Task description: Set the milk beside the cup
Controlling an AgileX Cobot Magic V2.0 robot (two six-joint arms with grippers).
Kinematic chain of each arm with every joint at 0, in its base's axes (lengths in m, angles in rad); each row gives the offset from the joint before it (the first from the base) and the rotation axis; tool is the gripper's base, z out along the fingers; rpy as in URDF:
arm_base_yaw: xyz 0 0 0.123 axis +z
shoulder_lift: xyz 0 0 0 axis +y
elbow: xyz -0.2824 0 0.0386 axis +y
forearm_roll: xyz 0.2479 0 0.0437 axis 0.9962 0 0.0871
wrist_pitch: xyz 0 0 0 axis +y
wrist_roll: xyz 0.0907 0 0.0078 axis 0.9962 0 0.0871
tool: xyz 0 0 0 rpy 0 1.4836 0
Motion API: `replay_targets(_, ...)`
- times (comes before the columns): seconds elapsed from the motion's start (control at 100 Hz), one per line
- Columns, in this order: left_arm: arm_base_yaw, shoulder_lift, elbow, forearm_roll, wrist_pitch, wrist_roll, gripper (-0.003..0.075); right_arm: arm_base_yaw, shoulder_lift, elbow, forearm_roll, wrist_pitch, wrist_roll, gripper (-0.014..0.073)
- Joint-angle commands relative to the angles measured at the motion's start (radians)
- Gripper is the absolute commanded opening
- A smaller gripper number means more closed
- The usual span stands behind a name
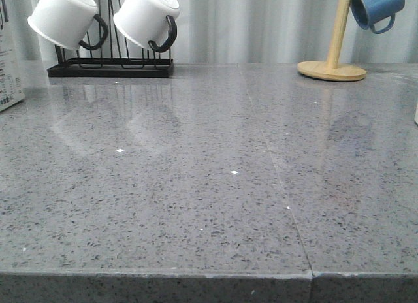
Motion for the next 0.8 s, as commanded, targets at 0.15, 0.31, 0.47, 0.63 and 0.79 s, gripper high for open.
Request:
replay_targets(0.15, 0.000, -0.022, 0.058, -0.009, -0.081, 0.000, -0.0020, -0.005, 0.151, -0.222, -0.008, 0.147, -0.007, -0.0067)
replay_targets(0.31, 0.000, -0.022, 0.058, -0.009, -0.081, 0.000, -0.0020, -0.005, 0.237, -0.231, 0.014, 0.113, -0.006, -0.0058)
replay_targets(0.47, 0.000, -0.022, 0.058, -0.009, -0.081, 0.000, -0.0020, -0.005, 0.301, -0.226, 0.081, 0.059, -0.006, 0.0157)
replay_targets(0.63, 0.000, -0.022, 0.058, -0.009, -0.081, 0.000, -0.0020, -0.005, 0.359, -0.225, 0.073, -0.042, -0.006, 0.0374)
replay_targets(0.79, 0.000, -0.022, 0.058, -0.009, -0.081, 0.000, -0.0020, -0.010, 0.423, -0.225, 0.046, -0.155, -0.006, 0.0379)
